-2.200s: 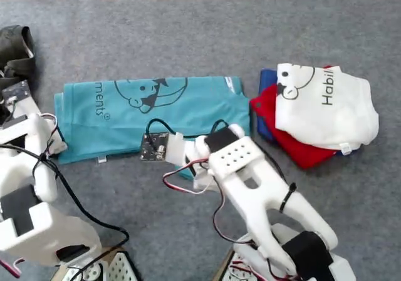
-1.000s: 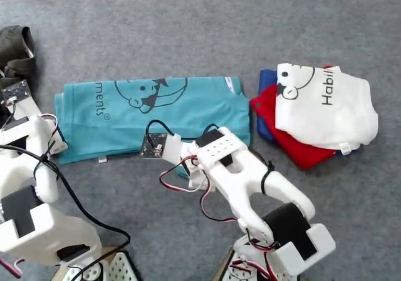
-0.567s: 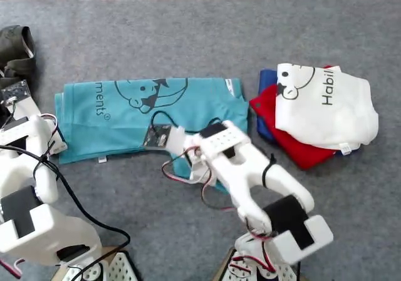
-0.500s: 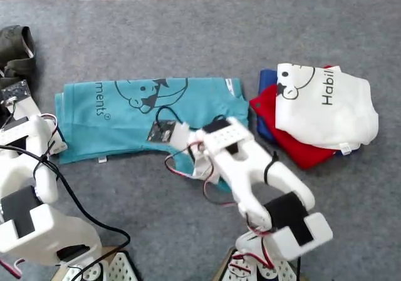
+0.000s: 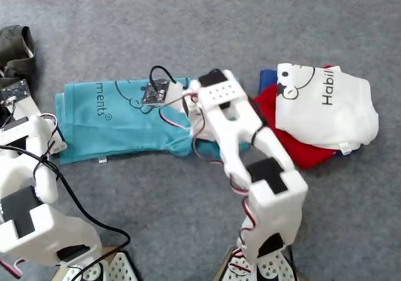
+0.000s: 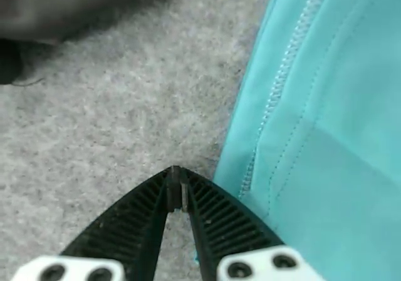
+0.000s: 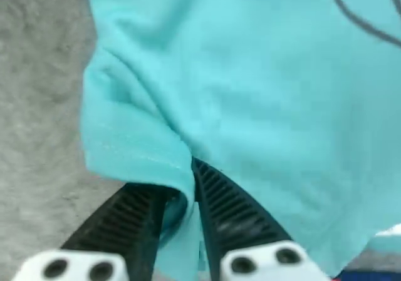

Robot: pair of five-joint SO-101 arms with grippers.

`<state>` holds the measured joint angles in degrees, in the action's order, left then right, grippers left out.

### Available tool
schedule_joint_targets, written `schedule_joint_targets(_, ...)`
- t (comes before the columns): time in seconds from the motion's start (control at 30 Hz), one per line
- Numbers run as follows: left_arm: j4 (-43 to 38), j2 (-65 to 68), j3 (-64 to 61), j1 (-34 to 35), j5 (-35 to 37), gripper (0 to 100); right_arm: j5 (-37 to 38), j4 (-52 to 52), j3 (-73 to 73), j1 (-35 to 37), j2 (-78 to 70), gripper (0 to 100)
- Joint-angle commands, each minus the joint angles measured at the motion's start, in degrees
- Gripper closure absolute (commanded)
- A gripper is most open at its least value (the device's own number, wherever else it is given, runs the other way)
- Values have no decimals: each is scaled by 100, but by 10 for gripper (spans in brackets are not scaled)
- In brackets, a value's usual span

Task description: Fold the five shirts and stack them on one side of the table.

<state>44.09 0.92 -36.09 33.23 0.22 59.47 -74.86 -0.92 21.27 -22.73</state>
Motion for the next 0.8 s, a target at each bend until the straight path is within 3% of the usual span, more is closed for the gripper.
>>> schedule_joint_targets(0.0, -70, -229, 4, -31, 18, 969, 431, -299, -1077, -18, -426, 985)
schedule_joint_targets(0.13, -70, -229, 4, -31, 18, 969, 879, -659, -1886, -26, -910, 985)
schedule_joint_targets(0.47, -70, -229, 4, -48, 18, 968, 932, -721, -3046, -35, -1701, 979)
schedule_joint_targets(0.53, -70, -229, 4, -57, 18, 968, 923, -721, -3108, -44, -1763, 912)
schedule_joint_targets(0.7, -70, -229, 4, -57, 18, 968, 756, -686, -3152, -132, -1771, 581)
schedule_joint_targets(0.77, -70, -229, 4, -57, 18, 968, 378, -677, -3336, -229, -1727, 538)
